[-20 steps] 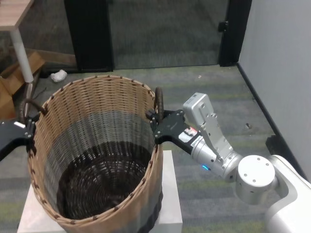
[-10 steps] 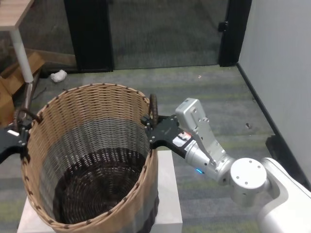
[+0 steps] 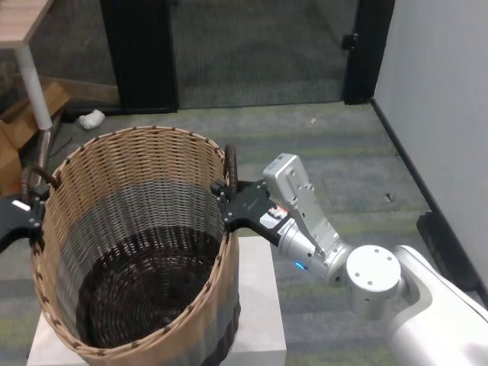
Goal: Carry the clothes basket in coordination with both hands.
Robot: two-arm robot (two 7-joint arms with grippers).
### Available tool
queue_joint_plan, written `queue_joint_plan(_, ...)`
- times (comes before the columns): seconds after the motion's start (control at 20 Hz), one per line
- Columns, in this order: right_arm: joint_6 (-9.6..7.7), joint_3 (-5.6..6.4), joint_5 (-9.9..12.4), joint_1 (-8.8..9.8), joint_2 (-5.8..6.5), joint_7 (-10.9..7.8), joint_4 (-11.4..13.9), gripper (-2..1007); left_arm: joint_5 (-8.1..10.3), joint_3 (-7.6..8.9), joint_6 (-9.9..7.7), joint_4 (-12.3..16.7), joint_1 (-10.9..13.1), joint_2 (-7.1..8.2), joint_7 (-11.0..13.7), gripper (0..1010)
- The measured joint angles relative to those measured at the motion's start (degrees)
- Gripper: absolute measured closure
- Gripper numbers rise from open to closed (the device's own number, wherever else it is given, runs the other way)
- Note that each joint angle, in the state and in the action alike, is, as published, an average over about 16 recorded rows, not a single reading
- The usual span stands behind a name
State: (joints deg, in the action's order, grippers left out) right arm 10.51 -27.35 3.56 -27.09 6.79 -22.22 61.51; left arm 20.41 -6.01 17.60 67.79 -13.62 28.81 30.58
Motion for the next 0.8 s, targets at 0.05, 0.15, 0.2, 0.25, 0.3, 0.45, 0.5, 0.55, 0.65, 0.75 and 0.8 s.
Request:
queue_joint_plan(0.05,0.22,0.03,0.06,-0.22,-0.22,-0.05,-0.58,975,-0.19,-0.17,0.37,-0.58,-0.34,-0.11,0.29,1009)
queue_joint_plan(0.15,0.62,0.12,0.21,-0.58,-0.6,-0.17,-1.64,976,-0.54,-0.55,1.05,-1.71,-0.99,-0.33,0.85,1009)
queue_joint_plan(0.2,0.77,0.16,0.3,-0.72,-0.76,-0.23,-2.1,976,-0.69,-0.74,1.37,-2.26,-1.3,-0.45,1.1,1009)
queue_joint_plan(0.25,0.91,0.21,0.38,-0.85,-0.91,-0.29,-2.51,976,-0.82,-0.92,1.67,-2.79,-1.59,-0.56,1.35,1009)
queue_joint_plan(0.3,1.04,0.26,0.46,-0.95,-1.04,-0.35,-2.87,976,-0.93,-1.09,1.94,-3.28,-1.85,-0.68,1.56,1009)
queue_joint_plan(0.45,1.27,0.38,0.67,-1.1,-1.28,-0.44,-3.51,976,-1.12,-1.47,2.5,-4.41,-2.41,-0.95,2.04,1009)
queue_joint_plan(0.5,1.31,0.42,0.72,-1.11,-1.33,-0.46,-3.6,976,-1.14,-1.57,2.61,-4.69,-2.54,-1.02,2.15,1009)
queue_joint_plan(0.55,1.34,0.46,0.76,-1.11,-1.35,-0.47,-3.64,976,-1.17,-1.65,2.68,-4.89,-2.62,-1.06,2.19,1009)
queue_joint_plan(0.65,1.36,0.52,0.85,-1.08,-1.38,-0.5,-3.65,976,-1.17,-1.71,2.71,-5.07,-2.67,-1.13,2.19,1009)
queue_joint_plan(0.75,1.37,0.58,0.91,-1.03,-1.38,-0.51,-3.6,976,-1.17,-1.71,2.71,-5.11,-2.66,-1.17,2.13,1009)
queue_joint_plan(0.8,1.37,0.59,0.93,-1.01,-1.38,-0.51,-3.57,976,-1.18,-1.71,2.7,-5.1,-2.64,-1.18,2.1,1009)
